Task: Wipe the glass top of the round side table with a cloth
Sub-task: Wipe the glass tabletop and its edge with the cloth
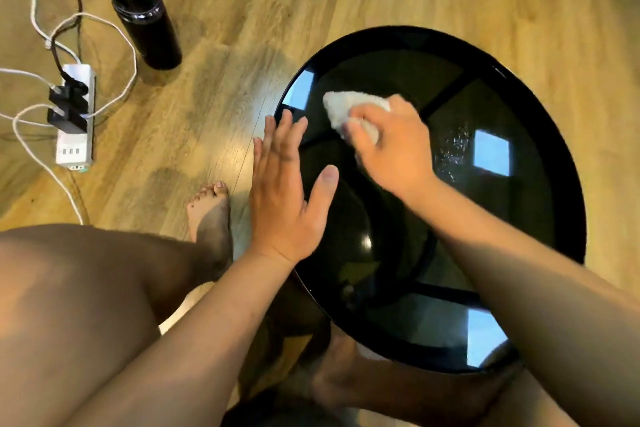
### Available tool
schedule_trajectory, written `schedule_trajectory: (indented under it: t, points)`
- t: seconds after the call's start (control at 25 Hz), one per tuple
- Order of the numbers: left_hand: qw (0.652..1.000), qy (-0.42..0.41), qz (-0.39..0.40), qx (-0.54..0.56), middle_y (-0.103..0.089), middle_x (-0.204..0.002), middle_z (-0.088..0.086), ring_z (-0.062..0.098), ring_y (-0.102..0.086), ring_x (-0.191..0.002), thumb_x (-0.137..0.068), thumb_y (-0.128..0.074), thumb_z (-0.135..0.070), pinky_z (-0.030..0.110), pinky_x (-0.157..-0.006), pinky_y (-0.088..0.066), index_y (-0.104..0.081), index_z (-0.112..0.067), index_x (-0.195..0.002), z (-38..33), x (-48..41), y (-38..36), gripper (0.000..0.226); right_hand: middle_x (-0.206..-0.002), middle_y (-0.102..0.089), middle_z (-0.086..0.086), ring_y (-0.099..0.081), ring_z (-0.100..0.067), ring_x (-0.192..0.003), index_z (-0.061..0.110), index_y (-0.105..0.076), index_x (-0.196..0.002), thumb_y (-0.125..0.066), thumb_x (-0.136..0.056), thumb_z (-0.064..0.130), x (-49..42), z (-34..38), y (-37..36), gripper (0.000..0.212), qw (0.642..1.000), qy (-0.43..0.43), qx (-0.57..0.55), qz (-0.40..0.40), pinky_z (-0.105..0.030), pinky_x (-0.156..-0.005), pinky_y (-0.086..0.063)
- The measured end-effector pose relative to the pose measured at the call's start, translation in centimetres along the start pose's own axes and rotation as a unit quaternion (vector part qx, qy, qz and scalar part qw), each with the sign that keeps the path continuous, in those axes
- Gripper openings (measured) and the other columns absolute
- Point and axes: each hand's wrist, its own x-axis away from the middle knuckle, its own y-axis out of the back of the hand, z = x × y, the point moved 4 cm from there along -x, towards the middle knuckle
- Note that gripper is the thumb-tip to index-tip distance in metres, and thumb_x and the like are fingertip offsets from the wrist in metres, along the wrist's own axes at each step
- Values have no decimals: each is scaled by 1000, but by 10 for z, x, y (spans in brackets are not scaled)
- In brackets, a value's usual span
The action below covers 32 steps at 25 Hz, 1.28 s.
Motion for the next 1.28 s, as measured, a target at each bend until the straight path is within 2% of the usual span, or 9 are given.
schedule_trajectory:
  t: [0.16,0.28,0.4,0.52,0.72,0.84,1.0,1.16,1.28]
  points:
    - [998,-20,6,-55,-26,-162,8,22,-9,-153,-95,-35,-46,38,-124,2,-34,-14,-149,-3,1,-3,64,-96,-54,-5,-51,-25,-82,30,-65,-101,-61,-87,42,200,33,43,19,992,68,-41,102,-36,-69,-44]
    - [996,-32,17,-82,-26,-162,9,22,-9,-153,-95,-33,-48,42,-124,0,-34,-13,-149,-2,3,-4,64,-96,-55,-5,-52,-27,-79,33,-61,-102,-60,-86,41,227,4,56,17,992,74,-23,104,-37,-67,-43]
    - [997,-24,18,-70,-25,-162,8,23,-10,-153,-96,-32,-49,43,-125,-3,-33,-12,-150,1,2,-4,65,-93,-58,-13,-56,-36,-84,31,-65,-102,-59,-88,41,149,-46,45,19,999,22,4,35,-45,-73,-48]
    - [998,-22,14,-56,-25,-162,7,21,-11,-153,-96,-34,-46,35,-124,-1,-33,-11,-149,1,1,-2,64,-99,-60,-16,-59,-38,-97,28,-69,-107,-56,-89,46,28,-118,35,28,997,-74,15,-26,-49,-85,-49]
    - [999,-13,12,-37,-28,-161,8,21,-14,-153,-94,-38,-40,39,-125,-4,-36,-9,-148,-1,0,0,63,-101,-70,-7,-68,-33,-87,38,-59,-109,-42,-84,59,-126,-183,21,37,986,-156,57,-16,-47,-77,-57]
    - [998,-18,13,-52,-29,-160,9,22,-15,-153,-94,-38,-41,38,-125,-6,-37,-8,-147,-1,0,0,63,-111,-67,-6,-64,-31,-101,39,-56,-113,-36,-79,65,-137,-185,23,47,983,-174,45,-28,-43,-90,-52]
    - [999,-11,8,-42,-29,-160,6,21,-15,-152,-94,-37,-44,35,-124,-6,-36,-12,-147,-2,-1,0,62,-114,-63,-13,-58,-34,-109,31,-65,-112,-47,-87,51,-72,-135,25,37,980,-191,48,-22,-35,-90,-43]
    - [999,-2,-8,-33,-30,-160,8,19,-15,-151,-94,-36,-47,37,-124,-9,-37,-14,-147,-2,1,1,63,-95,-60,-15,-58,-38,-87,28,-71,-102,-55,-87,45,91,-24,31,27,997,-81,-20,0,-42,-77,-49]
    - [999,6,-11,-30,-30,-160,8,19,-14,-151,-94,-36,-47,48,-123,-14,-37,-15,-147,0,2,1,62,-92,-57,-6,-54,-27,-79,33,-66,-99,-62,-83,43,212,30,52,19,993,6,-42,110,-36,-67,-46]
